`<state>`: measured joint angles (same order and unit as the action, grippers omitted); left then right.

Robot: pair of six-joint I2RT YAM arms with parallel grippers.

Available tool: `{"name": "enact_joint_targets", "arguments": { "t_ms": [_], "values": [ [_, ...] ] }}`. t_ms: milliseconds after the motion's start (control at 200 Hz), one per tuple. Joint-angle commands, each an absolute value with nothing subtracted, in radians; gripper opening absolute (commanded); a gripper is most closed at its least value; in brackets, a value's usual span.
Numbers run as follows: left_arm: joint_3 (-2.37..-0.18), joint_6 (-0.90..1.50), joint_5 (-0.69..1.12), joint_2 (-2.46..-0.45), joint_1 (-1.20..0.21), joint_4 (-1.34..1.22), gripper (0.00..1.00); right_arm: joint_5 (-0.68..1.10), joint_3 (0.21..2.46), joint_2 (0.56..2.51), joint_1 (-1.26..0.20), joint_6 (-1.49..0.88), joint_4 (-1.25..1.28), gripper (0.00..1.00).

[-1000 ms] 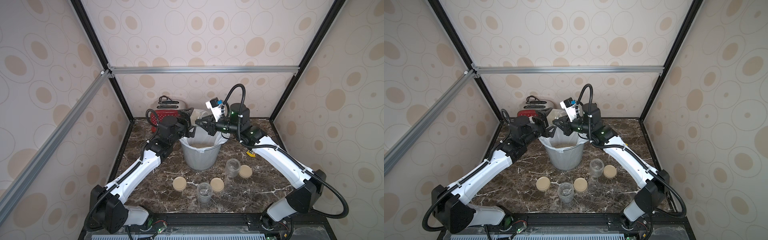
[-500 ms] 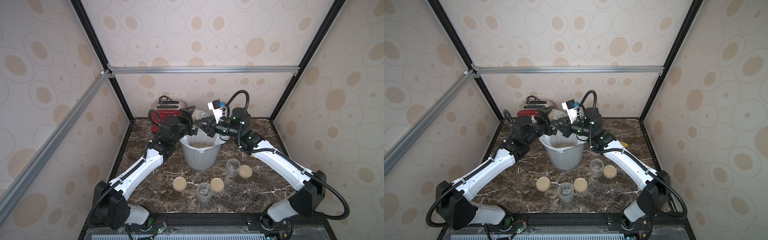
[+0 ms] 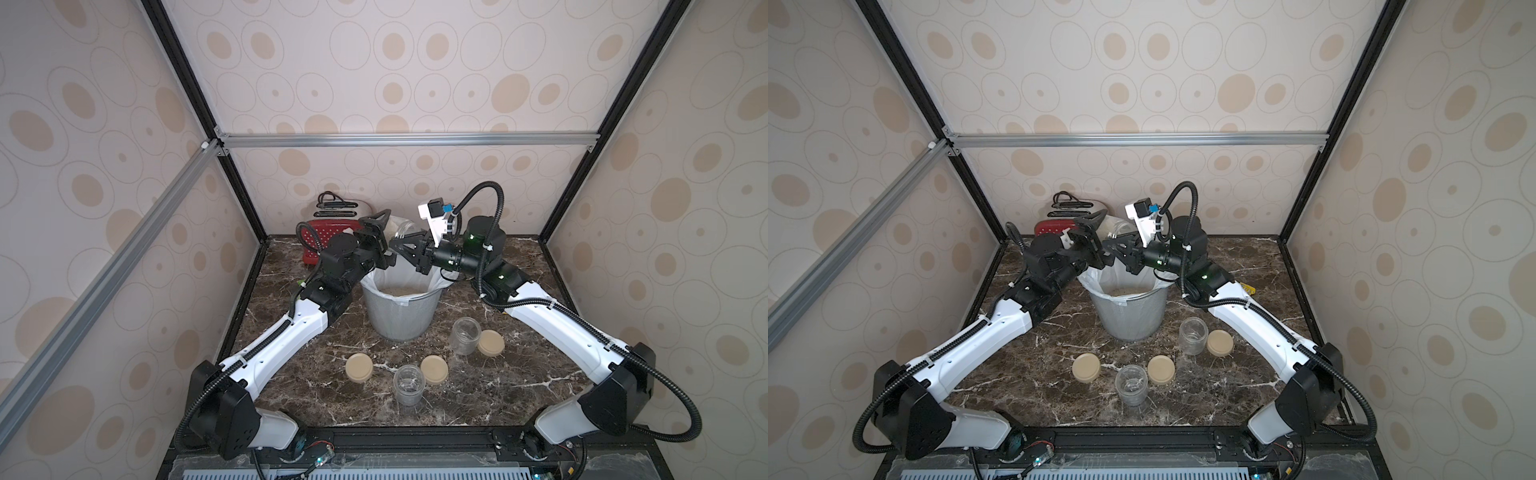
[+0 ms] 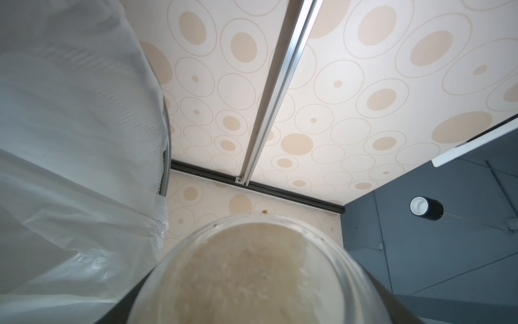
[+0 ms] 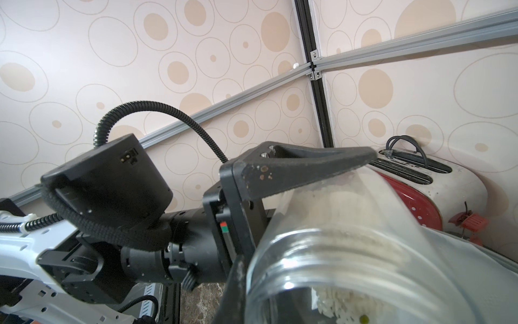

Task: Empty moldy rice from jars
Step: Pour the moldy rice from the jar into the trash bin.

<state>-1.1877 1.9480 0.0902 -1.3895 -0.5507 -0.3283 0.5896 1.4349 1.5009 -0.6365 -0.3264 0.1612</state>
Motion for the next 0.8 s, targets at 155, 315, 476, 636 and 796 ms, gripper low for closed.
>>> {"name": "enact_joint_targets", "arguments": {
  "t_ms": [155, 315, 476, 636, 796],
  "values": [
    [-1.19, 1.878, 0.024, -1.354, -0.559, -0.446, 0.47, 0.508, 1.385, 1.406, -0.653, -0.334, 0.121, 0.37],
    [-1.198, 1.835, 0.012, -1.351, -0.559, -0.431, 0.47, 0.397, 1.355, 1.347, -0.651, -0.287, 0.038, 0.6],
    [-1.203, 1.786, -0.006, -1.355, -0.56, -0.426, 0.47, 0.273, 1.332, 1.287, -0.649, -0.251, -0.043, 0.63],
    [-1.237, 1.689, -0.006, -1.362, -0.559, -0.387, 0.47, 0.154, 1.298, 1.201, -0.65, -0.226, -0.132, 0.64],
    [-1.278, 1.573, -0.01, -1.355, -0.559, -0.29, 0.47, -0.012, 1.213, 1.088, -0.644, -0.243, -0.189, 0.65]
  ]
}}
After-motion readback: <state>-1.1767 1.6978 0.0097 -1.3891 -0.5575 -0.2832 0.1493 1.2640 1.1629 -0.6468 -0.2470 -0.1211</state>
